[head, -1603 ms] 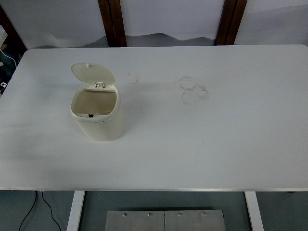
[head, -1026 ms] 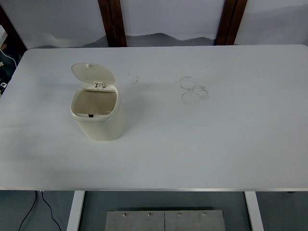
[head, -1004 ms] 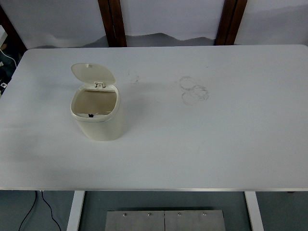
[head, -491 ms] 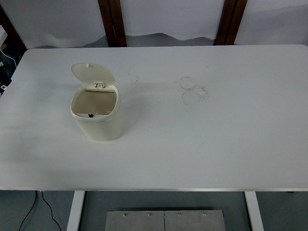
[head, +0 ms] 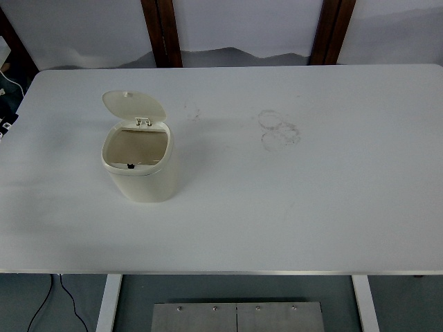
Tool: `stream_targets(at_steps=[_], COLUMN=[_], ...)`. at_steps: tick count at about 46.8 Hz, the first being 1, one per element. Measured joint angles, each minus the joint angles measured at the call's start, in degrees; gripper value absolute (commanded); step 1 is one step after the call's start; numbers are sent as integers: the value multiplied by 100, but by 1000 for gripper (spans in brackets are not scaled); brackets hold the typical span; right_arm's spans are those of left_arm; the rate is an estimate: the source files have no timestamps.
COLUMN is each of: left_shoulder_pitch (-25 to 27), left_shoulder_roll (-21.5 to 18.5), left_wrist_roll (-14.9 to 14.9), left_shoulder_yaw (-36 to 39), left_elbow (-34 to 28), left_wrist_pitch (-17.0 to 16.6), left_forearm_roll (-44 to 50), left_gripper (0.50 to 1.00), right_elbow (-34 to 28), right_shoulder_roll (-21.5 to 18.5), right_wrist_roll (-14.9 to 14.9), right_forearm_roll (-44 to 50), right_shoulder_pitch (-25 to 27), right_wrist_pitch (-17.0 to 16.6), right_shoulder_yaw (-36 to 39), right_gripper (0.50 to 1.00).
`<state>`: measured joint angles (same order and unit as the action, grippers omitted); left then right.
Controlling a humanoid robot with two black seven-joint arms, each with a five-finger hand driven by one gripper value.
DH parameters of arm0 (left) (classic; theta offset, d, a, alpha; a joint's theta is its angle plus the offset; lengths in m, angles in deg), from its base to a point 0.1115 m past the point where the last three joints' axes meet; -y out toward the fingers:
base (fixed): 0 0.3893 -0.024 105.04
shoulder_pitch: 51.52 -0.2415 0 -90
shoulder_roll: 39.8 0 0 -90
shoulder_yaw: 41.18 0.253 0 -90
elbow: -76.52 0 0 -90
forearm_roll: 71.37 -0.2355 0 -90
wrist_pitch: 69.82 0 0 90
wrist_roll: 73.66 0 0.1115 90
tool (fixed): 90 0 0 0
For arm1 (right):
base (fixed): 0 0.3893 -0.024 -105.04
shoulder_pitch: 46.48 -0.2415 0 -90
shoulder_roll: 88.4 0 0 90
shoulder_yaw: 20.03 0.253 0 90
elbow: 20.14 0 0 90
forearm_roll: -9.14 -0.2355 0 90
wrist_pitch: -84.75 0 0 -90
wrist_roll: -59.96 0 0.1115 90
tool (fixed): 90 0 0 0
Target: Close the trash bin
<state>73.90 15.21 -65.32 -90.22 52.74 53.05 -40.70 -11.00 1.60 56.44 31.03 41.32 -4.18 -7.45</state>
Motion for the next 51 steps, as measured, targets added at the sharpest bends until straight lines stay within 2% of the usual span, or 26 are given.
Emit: stream_targets(at_steps=[14,27,33,42,51], left_shoulder_pitch=[67,380,552,764,1328], left_shoulder_roll=[84,18,-34,-306,-457], left_wrist_roll=[15,182,351,378,601], left_shoulder_yaw=[17,78,90,92,520], left_elbow=[-1,-126,-568,-1593,-1950], left_wrist_pitch=[-89,-704,-1106,-1693,-1837], left_forearm_roll=[0,-58,-189,-712,-1170], left_gripper=[1000,1000,1000,1000,1000], right_elbow=[0,0,0,0,0], right_shoulder_roll=[0,0,0,0,0], right_wrist_roll=[0,0,-1,-1,-1], right_forearm_roll=[0,0,0,0,0], right_shoulder_pitch=[0,0,-1,-9,-6], right_wrist_pitch=[-1,-1,-1,-1,-1], right_shoulder_yaw=[5,7,2,-1,-1], right_gripper=[995,995,995,995,995])
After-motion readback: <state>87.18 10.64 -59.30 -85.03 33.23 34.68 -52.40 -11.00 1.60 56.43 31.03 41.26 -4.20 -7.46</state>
